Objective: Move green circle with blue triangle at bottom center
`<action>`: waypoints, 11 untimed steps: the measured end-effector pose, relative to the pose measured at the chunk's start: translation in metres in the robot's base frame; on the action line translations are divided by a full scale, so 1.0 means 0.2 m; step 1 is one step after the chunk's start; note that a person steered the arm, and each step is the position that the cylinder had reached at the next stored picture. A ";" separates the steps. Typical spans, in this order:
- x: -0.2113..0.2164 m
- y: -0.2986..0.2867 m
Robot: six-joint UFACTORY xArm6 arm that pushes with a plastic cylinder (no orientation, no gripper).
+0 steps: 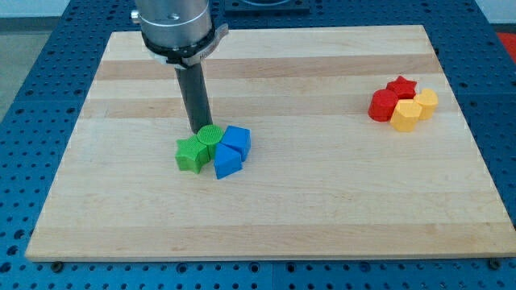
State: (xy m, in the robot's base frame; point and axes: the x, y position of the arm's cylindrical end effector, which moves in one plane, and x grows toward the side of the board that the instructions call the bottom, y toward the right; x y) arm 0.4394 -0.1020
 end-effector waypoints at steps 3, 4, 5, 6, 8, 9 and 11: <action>0.22 0.17; 0.29 0.24; 0.35 0.28; 0.39 0.29; 0.50 0.32; 0.58 0.33; 0.61 0.34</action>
